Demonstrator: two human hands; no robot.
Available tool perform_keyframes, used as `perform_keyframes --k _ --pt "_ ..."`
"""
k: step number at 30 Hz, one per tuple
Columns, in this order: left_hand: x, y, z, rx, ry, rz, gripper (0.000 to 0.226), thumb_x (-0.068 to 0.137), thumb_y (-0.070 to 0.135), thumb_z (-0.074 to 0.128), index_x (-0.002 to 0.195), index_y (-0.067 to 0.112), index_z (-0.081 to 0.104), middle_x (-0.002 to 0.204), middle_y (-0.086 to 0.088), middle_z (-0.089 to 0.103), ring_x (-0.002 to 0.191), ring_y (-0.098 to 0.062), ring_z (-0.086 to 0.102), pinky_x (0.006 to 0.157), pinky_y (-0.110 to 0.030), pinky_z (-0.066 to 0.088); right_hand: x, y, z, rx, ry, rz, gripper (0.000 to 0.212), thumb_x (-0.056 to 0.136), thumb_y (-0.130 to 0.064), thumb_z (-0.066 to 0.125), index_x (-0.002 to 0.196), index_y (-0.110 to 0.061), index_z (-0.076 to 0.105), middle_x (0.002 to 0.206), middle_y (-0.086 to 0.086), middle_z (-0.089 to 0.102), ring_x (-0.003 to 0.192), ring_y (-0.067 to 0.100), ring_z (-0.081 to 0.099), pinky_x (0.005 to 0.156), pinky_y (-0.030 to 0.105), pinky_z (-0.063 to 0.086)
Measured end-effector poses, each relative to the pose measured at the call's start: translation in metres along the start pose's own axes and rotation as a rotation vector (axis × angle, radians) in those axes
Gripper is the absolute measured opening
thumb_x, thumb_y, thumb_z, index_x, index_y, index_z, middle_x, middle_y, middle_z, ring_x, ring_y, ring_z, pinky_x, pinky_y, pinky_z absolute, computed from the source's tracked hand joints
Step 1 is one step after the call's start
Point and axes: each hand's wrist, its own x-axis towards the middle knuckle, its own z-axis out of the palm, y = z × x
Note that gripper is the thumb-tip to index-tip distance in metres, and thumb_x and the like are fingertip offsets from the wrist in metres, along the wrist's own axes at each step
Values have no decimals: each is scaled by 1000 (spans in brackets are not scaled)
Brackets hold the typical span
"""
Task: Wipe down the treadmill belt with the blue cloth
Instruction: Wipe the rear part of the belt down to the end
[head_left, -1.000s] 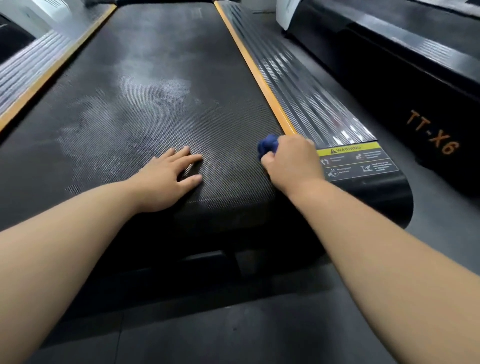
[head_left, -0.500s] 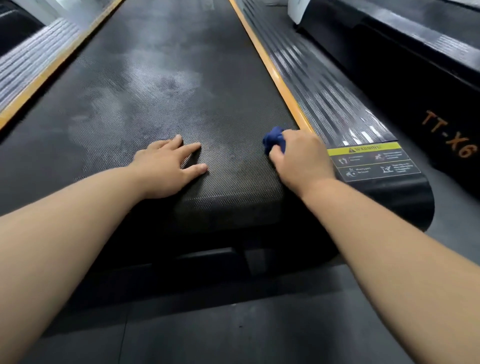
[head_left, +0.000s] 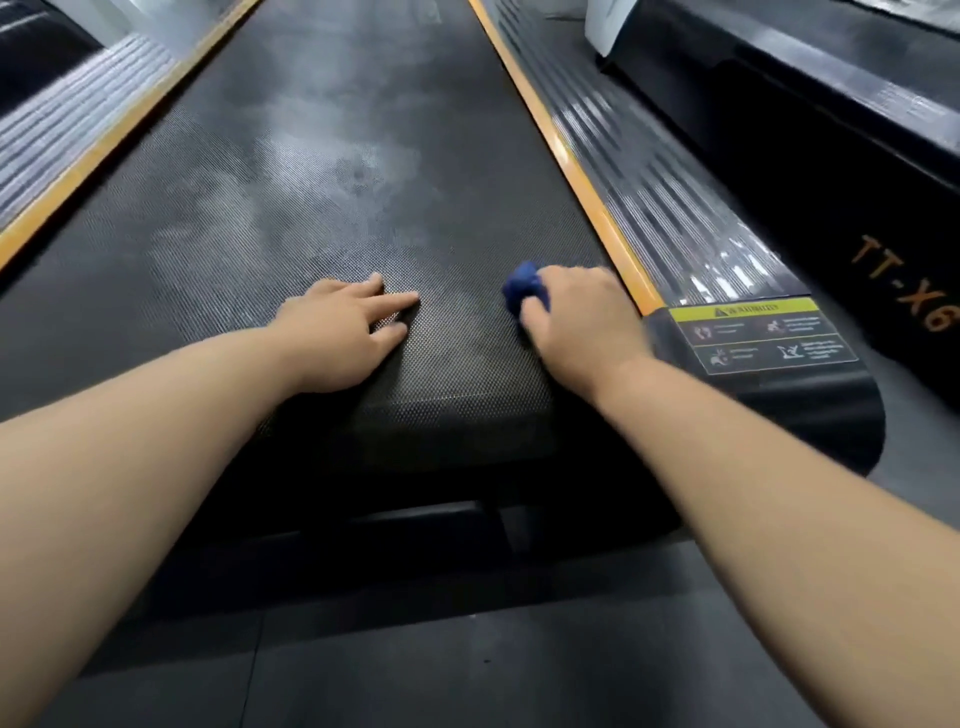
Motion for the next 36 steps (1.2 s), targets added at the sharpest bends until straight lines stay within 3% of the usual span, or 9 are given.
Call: perform_keyframes --k 4,10,18,20,25,27,29,32,36 --pt "-1 0 0 2 -1 8 46 96 52 34 141 53 25 158 12 14 144 -21 13 115 -50 18 -6 -34 6 133 -23 -294 19 90 -25 52 99 -11 61 104 12 66 97 34 53 85 34 31" --pt "-10 -2 3 -29 -5 26 47 98 48 30 144 50 21 158 13 11 145 -15 8 115 -46 12 8 19 -1 -79 40 139 27 93 -23 45 107 -4 56 111 20 62 105 36 50 91 38 30" --pt "-7 -4 1 -50 12 40 49 97 48 36 145 46 25 157 16 14 145 -16 12 114 -45 14 -20 -39 -1 208 -63 -243 19 89 -28 53 102 -15 58 103 6 65 95 29 49 83 30 31" --pt "-8 -7 0 -87 12 41 49 97 47 39 144 45 28 156 18 15 145 -14 12 114 -46 14 -24 -15 -11 226 -95 -192 22 86 -28 57 105 -18 58 100 3 64 98 26 45 82 30 33" --pt "-10 -5 9 -39 30 50 50 99 43 34 147 39 24 158 12 12 146 -15 11 118 -45 13 -39 0 -6 -55 14 18 23 85 -22 54 102 -8 57 102 15 63 96 35 49 82 38 31" --pt "-7 -4 14 9 46 71 51 100 39 30 150 33 20 159 4 11 146 -16 10 119 -39 12 -51 -29 -1 37 107 -32 22 72 -19 56 89 -6 61 85 16 65 76 35 54 72 38 33" --pt "-6 -2 13 4 23 70 52 101 32 31 151 26 20 159 -2 10 147 -18 9 119 -33 6 -67 -50 7 197 127 -164 26 69 -21 50 87 -7 61 82 13 64 70 33 53 70 37 32" --pt "-12 3 6 2 -20 61 52 101 28 34 150 21 21 159 -4 9 147 -18 9 119 -28 5 -71 -37 6 233 62 -243 34 73 -27 40 95 -10 60 90 10 62 79 34 51 71 42 42" --pt "-43 2 9 98 -29 -45 51 100 42 27 150 38 15 159 6 7 146 -17 10 119 -37 13 -33 12 -4 75 74 11 20 81 -15 48 97 -7 57 96 17 62 91 36 48 74 41 37"
